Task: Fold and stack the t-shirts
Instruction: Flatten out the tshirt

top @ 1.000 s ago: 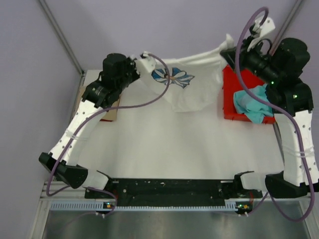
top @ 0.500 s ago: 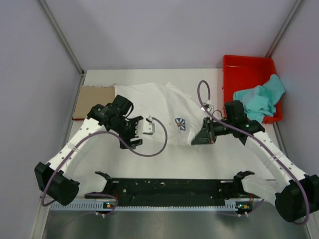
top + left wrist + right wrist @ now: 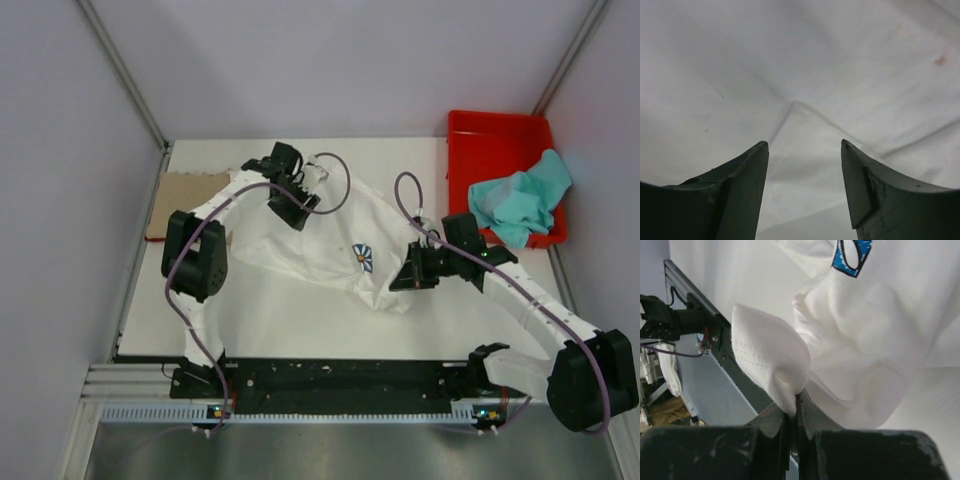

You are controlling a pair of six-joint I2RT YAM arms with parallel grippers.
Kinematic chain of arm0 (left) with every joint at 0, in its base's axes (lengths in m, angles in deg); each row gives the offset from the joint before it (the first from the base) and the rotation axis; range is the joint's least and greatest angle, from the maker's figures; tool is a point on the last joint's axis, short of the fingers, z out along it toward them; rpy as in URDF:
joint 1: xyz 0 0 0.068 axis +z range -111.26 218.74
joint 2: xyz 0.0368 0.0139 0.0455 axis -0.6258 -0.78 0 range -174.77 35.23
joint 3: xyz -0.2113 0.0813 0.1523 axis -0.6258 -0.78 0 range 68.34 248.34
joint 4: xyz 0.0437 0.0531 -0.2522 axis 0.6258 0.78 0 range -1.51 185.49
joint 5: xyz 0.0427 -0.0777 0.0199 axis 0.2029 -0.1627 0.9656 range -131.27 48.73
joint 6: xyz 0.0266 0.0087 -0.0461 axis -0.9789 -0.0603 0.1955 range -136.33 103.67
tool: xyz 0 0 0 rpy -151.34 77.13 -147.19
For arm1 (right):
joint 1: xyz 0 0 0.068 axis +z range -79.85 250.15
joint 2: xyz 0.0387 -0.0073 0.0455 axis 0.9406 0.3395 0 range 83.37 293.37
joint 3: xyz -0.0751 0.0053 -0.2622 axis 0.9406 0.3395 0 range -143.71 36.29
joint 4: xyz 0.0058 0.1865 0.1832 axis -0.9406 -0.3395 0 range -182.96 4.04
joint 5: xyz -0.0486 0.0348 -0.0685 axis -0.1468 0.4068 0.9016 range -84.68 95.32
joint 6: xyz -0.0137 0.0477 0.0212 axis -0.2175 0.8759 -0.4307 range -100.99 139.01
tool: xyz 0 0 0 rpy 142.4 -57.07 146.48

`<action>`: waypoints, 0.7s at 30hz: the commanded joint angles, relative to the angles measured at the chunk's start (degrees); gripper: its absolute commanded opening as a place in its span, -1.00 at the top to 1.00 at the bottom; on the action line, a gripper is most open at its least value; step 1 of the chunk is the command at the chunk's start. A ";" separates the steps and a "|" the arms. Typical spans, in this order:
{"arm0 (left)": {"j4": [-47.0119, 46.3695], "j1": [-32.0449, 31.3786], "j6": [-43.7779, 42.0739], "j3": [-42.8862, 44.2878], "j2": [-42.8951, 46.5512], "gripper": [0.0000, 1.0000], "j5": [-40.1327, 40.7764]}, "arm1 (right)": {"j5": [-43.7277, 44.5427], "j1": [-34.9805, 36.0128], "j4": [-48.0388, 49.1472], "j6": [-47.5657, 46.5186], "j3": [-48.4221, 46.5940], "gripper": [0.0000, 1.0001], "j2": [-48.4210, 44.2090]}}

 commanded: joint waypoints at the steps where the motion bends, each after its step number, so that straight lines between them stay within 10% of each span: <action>1: -5.12 -0.94 12.01 4.23 -5.64 -0.24 6.53 | 6.65 -0.35 2.33 1.06 -0.56 1.00 1.09; 21: -0.82 -0.76 12.19 6.08 -11.46 0.56 7.33 | 7.09 -1.66 1.63 -0.61 -2.49 1.00 2.94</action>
